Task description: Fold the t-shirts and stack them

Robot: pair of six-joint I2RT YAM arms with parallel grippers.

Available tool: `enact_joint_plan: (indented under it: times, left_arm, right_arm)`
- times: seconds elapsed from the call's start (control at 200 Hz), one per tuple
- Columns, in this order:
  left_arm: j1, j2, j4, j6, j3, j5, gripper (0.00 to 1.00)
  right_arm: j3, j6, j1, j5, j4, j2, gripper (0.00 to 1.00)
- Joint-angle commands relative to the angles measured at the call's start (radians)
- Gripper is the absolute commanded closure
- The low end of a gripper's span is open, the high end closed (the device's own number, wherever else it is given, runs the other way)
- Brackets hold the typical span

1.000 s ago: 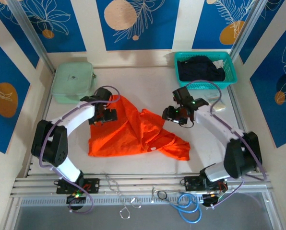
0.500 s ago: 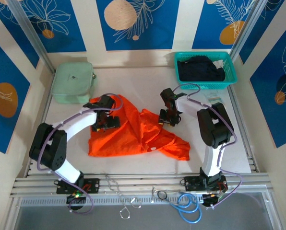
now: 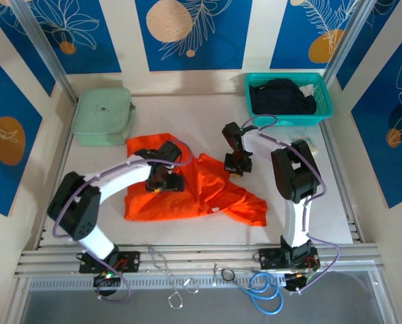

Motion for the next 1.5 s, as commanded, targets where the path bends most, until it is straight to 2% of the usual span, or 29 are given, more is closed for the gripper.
enact_joint_plan:
  times: [0.0, 0.22, 0.365, 0.44, 0.735, 0.986, 1.121, 1.256, 1.386, 1.496]
  left_arm:
    - [-0.061, 0.064, 0.03, -0.046, -0.036, 0.065, 0.23]
    - [-0.105, 0.051, 0.02, -0.079, -0.056, 0.038, 0.25]
    - [-0.104, -0.006, -0.067, -0.064, -0.035, -0.045, 0.24]
    - [-0.105, -0.036, -0.098, -0.056, -0.013, -0.079, 0.24]
    - [-0.103, -0.074, -0.113, -0.054, 0.041, -0.099, 0.22]
    - [-0.103, -0.055, -0.046, -0.08, -0.015, -0.073, 0.22]
    - [-0.102, -0.013, 0.001, -0.095, -0.058, -0.096, 0.22]
    - [-0.1, 0.061, 0.016, -0.101, -0.082, -0.159, 0.22]
    - [-0.099, 0.128, 0.038, -0.094, -0.093, -0.157, 0.23]
    - [-0.099, 0.15, 0.045, -0.089, -0.102, -0.16, 0.23]
  right_arm:
    - [0.049, -0.013, 0.02, -0.012, 0.102, 0.08, 0.93]
    - [0.025, 0.005, 0.034, 0.046, 0.033, -0.027, 0.86]
    - [0.007, 0.022, 0.05, 0.065, 0.013, -0.114, 0.76]
    - [0.012, 0.03, 0.06, 0.074, 0.004, -0.123, 0.74]
    - [0.069, 0.035, 0.075, 0.113, -0.014, -0.001, 0.68]
    - [0.101, 0.037, 0.079, 0.141, -0.016, 0.093, 0.67]
    - [0.115, 0.032, 0.075, 0.142, -0.013, 0.127, 0.73]
    - [0.117, 0.023, 0.067, 0.142, -0.001, 0.133, 0.85]
    - [0.169, -0.033, 0.05, 0.17, -0.001, 0.148, 1.0]
    - [0.258, -0.135, 0.029, 0.226, 0.019, 0.172, 1.0]
